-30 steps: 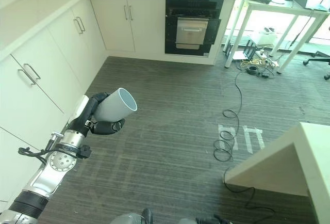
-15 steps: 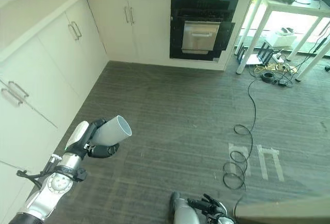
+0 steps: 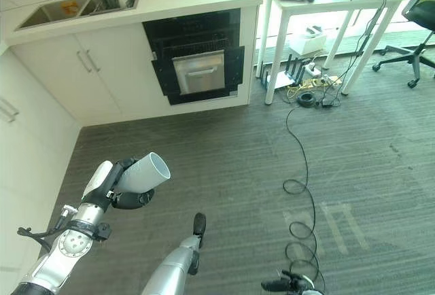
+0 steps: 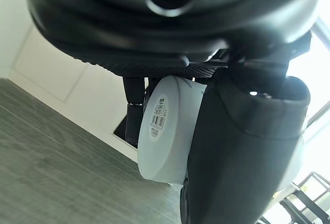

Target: Place the dishes in the dishwasher.

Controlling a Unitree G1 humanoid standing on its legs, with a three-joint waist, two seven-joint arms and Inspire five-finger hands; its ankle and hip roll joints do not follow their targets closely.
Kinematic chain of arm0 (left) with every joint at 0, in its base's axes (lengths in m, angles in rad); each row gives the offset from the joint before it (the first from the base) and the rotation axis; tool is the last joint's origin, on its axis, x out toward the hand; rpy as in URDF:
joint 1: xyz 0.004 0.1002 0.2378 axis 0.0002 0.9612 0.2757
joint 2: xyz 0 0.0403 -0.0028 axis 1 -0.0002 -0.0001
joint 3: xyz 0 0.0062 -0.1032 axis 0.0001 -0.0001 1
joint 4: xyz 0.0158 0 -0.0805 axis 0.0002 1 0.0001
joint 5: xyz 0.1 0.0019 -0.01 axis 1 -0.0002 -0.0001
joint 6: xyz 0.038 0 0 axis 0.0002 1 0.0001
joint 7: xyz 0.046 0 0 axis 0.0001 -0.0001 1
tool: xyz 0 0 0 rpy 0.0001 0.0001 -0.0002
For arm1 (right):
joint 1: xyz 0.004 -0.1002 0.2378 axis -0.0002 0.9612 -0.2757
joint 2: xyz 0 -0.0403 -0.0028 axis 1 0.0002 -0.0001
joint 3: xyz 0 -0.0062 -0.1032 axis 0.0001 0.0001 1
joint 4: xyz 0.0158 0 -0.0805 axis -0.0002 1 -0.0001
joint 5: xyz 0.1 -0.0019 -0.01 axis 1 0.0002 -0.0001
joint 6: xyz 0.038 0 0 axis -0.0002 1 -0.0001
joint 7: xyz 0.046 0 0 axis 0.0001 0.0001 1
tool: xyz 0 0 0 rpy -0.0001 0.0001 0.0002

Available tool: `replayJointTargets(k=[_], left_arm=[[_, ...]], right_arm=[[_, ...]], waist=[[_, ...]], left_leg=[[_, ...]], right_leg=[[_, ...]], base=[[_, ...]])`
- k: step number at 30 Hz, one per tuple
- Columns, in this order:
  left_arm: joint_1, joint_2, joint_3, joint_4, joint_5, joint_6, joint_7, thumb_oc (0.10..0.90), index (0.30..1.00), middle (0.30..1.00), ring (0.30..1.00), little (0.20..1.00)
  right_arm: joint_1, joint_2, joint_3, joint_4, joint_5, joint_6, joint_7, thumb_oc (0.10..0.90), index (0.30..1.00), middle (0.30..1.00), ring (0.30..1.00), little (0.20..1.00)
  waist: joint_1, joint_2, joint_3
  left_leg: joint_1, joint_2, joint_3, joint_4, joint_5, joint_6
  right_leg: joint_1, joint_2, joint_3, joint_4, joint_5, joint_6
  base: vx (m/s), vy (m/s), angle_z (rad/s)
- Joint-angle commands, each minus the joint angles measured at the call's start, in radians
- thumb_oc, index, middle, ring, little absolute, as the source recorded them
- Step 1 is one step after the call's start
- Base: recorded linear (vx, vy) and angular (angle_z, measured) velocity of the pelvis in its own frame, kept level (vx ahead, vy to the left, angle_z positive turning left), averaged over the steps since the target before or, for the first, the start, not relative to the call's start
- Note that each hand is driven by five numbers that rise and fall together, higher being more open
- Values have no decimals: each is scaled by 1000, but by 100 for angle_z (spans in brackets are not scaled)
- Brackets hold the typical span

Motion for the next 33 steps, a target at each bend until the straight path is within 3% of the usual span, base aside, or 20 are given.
replayJointTargets(k=[1, 2, 3, 4, 5, 6, 7, 9, 11, 12, 17, 18, 19, 22, 24, 25, 26, 29, 33], left_arm=[[-141, 57, 141, -124, -49, -57, 34, 400, 300, 300, 300, 300], [-146, 61, 144, -128, -44, -54, 29, 400, 300, 300, 300, 300], [-154, 67, 142, -125, -31, -59, 33, 400, 300, 300, 300, 300], [-167, 87, 143, -114, -20, -59, 39, 400, 300, 300, 300, 300], [-170, 99, 142, -101, -14, -43, 52, 400, 300, 300, 300, 300], [-169, 96, 140, -100, -10, -35, 66, 400, 300, 300, 300, 300], [-164, 86, 139, -97, 0, -39, 89, 400, 300, 300, 300, 300], [-165, 84, 136, -104, 3, -39, 88, 400, 300, 300, 300, 300], [-178, 81, 133, -119, 8, -33, 86, 400, 300, 300, 300, 300], [-180, 85, 130, -116, 11, -46, 116, 400, 300, 300, 300, 300], [-176, 77, 119, -103, 4, -64, 154, 400, 300, 300, 300, 300], [-172, 71, 119, -106, 12, -69, 152, 400, 300, 300, 300, 300], [-170, 65, 121, -121, 19, -71, 146, 400, 300, 300, 300, 300], [-171, 60, 127, -151, 16, -66, 117, 400, 300, 300, 300, 300], [-184, 64, 126, -159, 5, -62, 99, 400, 300, 300, 300, 300], [-189, 71, 125, -165, -4, -64, 88, 400, 300, 300, 300, 300], [-192, 73, 123, -170, -6, -62, 84, 400, 300, 300, 300, 300], [-219, 71, 108, -169, -4, -51, 81, 400, 300, 300, 300, 300], [-222, 81, 101, -174, 0, -43, 97, 400, 300, 300, 300, 300]], right_arm=[[-15, 20, -21, -27, -96, -30, -8, 800, 900, 900, 900, 900], [-9, 26, -20, -30, -101, -31, -13, 800, 900, 900, 900, 900], [1, 37, -23, -33, -108, -39, -20, 800, 900, 900, 900, 900], [14, 56, -35, -44, -116, -54, -31, 800, 900, 900, 900, 900], [17, 69, -36, -50, -109, -54, -27, 800, 900, 900, 900, 900], [16, 72, -30, -53, -115, -54, -22, 800, 900, 900, 900, 900], [18, 72, -12, -60, -117, -68, -25, 800, 900, 900, 900, 900], [20, 67, -9, -76, -102, -61, -35, 800, 900, 900, 900, 900], [28, 59, -16, -86, -68, -38, -43, 800, 900, 900, 900, 900], [39, 62, -30, -77, -73, -43, -36, 800, 900, 900, 900, 900], [60, 46, -34, -58, -59, -67, -23, 800, 900, 900, 900, 900], [61, 43, -36, -62, -66, -67, -20, 800, 900, 900, 900, 900], [60, 38, -31, -72, -59, -65, -25, 800, 900, 900, 900, 900], [51, 22, -29, -76, -43, -62, -31, 800, 900, 900, 900, 900], [42, 18, -34, -73, -32, -68, -32, 800, 900, 900, 900, 900], [31, 14, -39, -70, -25, -68, -29, 800, 900, 900, 900, 900], [25, 12, -40, -72, -21, -65, -31, 800, 900, 900, 900, 900], [13, 14, -42, -67, 15, -51, -46, 800, 900, 900, 900, 900], [13, 28, -46, -53, 14, -53, -39, 800, 900, 900, 900, 900]], waist=[[8, -35, -21], [2, -36, -29], [-4, -32, -29], [-10, -15, -25], [-18, 3, -19], [-24, 10, -15], [-54, 11, -2], [-77, 5, 4], [-119, -10, 24], [-132, -18, 26], [-141, -37, -7], [-136, -41, -8], [-123, -67, -9], [-98, -76, 11], [-89, -76, 15], [-90, -70, 9], [-91, -62, 11], [-104, -39, -1], [-102, -22, -25]], left_leg=[[134, -13, -19, 66, 46, -52], [157, -26, -16, 66, 25, -33], [185, -36, -18, 66, 5, -13], [236, -56, -39, 66, -29, 24], [295, -60, -52, 66, -62, 41], [318, -58, -56, 66, -76, 44], [363, -75, -72, 66, -105, 49], [390, -100, -103, 66, -130, 51], [461, -117, -159, 66, -173, 42], [496, -115, -172, 66, -208, 33], [543, -79, -133, 66, -238, -5], [553, -64, -113, 66, -191, -21], [574, -58, -79, 66, -38, -51], [431, -41, -29, 272, 35, -71], [393, -24, -2, 235, 22, -65], [405, 2, 44, 104, 3, -64], [399, 19, 65, 66, -9, -69], [333, 67, 83, 66, -67, -86], [339, 64, 57, 66, -110, -94]], right_leg=[[-149, -44, -82, 76, 127, 128], [-130, -50, -90, 76, 209, 148], [-155, -63, -110, 169, 293, 178], [-251, -85, -150, 404, 400, 209], [-365, -98, -184, 576, 454, 202], [-421, -92, -191, 609, 447, 189], [-511, -35, -195, 533, 387, 176], [-553, -16, -186, 399, 382, 172], [-602, -78, -181, 76, 384, 174], [-656, -99, -156, 76, 383, 186], [-606, -77, -130, 76, 347, 154], [-585, -75, -130, 76, 329, 144], [-556, -86, -113, 76, 307, 131], [-483, -85, -125, 76, 264, 99], [-459, -87, -139, 76, 244, 94], [-447, -90, -158, 76, 221, 98], [-440, -88, -168, 76, 211, 101], [-448, -99, -198, 76, 195, 115], [-472, -127, -233, 76, 195, 131]], base=[[614, 250, -61], [446, 196, -59], [484, 220, -38], [563, 214, -16], [525, 163, 8], [522, 25, -8], [380, -47, -29], [370, -99, -11], [609, -309, 88], [628, -396, 60], [334, -214, 27], [315, -213, 40], [357, -242, 9], [223, -177, 22], [141, -44, 4], [143, 62, 2], [130, 101, 7], [77, 151, 23], [37, 120, 18]])
